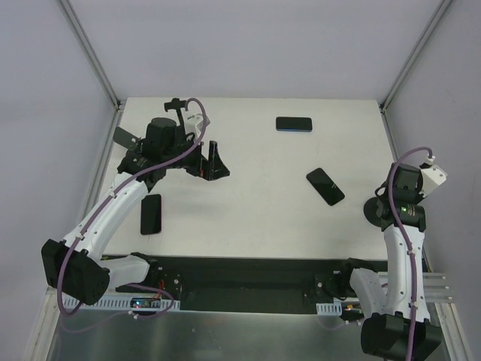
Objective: Place the phone on the phone stand
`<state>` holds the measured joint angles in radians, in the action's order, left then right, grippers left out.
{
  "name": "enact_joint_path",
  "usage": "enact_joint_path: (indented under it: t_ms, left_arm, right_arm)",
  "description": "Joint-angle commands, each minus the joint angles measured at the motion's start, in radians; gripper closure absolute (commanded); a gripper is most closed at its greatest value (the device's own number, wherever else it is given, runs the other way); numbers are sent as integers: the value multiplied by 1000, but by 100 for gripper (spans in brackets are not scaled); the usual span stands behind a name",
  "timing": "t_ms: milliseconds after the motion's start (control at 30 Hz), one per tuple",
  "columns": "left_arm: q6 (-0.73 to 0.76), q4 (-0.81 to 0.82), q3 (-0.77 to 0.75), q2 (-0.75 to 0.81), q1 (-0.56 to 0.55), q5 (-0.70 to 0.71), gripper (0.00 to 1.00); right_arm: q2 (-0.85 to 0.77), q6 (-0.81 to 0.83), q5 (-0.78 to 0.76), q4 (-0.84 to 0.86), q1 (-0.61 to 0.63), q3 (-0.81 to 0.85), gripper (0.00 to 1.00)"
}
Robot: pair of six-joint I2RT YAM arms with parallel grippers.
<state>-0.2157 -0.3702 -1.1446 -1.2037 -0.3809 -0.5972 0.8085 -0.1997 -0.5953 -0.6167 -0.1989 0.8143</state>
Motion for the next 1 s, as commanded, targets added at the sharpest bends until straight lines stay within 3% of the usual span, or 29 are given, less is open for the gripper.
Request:
enact_joint_path:
  t_ms: [0, 200, 400, 500, 633, 833, 967]
  left_arm:
    - [62, 63, 36, 55, -15, 30, 7]
    - [72, 70, 57, 81, -15, 117, 7]
    - [76, 73, 66, 99, -15, 148, 6]
    - [82, 73, 71, 96, -15, 166, 6]
    - [85, 80, 77, 87, -15, 168, 6]
    - [88, 82, 85, 56, -15, 171, 6]
    - [88, 85, 86, 40, -16, 168, 6]
  right_arm:
    - [-61, 92, -18, 40, -4, 42, 99]
    - [-150, 175, 68, 44, 110, 103, 99]
    - [-163, 244, 92, 9, 351, 161, 99]
    - [-157, 252, 251, 37, 463, 166, 99]
    - [-103, 232, 409, 78, 664, 161, 99]
    - [56, 229, 353, 150, 964, 184, 99]
    - [174, 204, 345, 179, 1033, 201, 99]
